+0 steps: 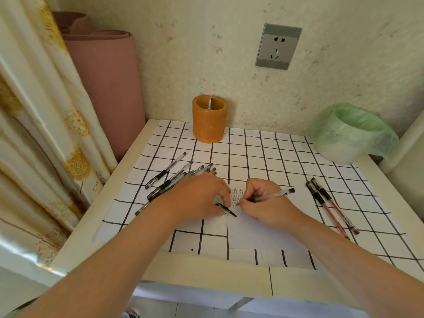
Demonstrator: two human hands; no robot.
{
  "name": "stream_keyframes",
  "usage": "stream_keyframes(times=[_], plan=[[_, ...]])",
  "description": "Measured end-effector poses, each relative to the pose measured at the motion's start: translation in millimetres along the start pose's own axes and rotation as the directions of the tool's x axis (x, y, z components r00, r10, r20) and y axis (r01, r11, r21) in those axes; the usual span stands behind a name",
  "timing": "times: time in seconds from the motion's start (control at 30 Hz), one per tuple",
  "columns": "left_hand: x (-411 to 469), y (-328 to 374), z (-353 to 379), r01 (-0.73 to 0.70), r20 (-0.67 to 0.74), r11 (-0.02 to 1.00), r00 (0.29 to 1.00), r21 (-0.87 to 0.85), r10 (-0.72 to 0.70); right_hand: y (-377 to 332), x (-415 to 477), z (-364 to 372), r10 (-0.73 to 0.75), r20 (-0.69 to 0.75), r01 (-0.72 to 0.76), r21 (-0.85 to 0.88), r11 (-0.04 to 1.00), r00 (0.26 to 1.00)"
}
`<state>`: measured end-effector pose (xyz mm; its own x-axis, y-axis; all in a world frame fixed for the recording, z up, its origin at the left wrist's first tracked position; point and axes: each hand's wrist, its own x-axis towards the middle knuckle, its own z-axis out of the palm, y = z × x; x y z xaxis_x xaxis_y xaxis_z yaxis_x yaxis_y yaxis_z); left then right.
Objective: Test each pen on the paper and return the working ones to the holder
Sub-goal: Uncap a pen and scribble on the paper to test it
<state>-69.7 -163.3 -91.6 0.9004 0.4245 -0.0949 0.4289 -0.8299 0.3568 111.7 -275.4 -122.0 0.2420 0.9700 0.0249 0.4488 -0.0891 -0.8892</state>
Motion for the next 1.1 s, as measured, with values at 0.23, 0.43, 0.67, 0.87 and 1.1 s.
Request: stream_keyframes(times=[0.23,0.43,0.67,0.87,1.1], plan=[[1.7,3.0,-1.9,0.013,0.013,1.0,1.0,0.01,-0.013,3.3,-0.2,2.0,-0.016,0.014,0.016,-0.001,1.0,1.0],[2.0,2.6,-1.0,0.012,0.004,1.0,1.0,0.001,-0.012,6.4,1.2,3.7,-0.023,0.021,0.024,-0.012,1.0,1.0],[0.7,1.5,-0.4,0.01,0.005,1.0,1.0,-0.002,-0.01,8.2,-0.2,3.2,-0.043,0.019,0.043,-0.022,0.999,0.999],[2.7,0.8,-0.7,0.017,0.022,0.999,1.0,-0.028,-0.016,7.3,-0.2,2.7,-0.06,0.028,0.06,-0.014,0.998,0.998],[2.1,0.2,0.7,0.011,0.015,0.999,1.0,-0.032,-0.01,7.5,0.1,2.4,-0.067,0.043,0.067,0.002,0.998,0.997]])
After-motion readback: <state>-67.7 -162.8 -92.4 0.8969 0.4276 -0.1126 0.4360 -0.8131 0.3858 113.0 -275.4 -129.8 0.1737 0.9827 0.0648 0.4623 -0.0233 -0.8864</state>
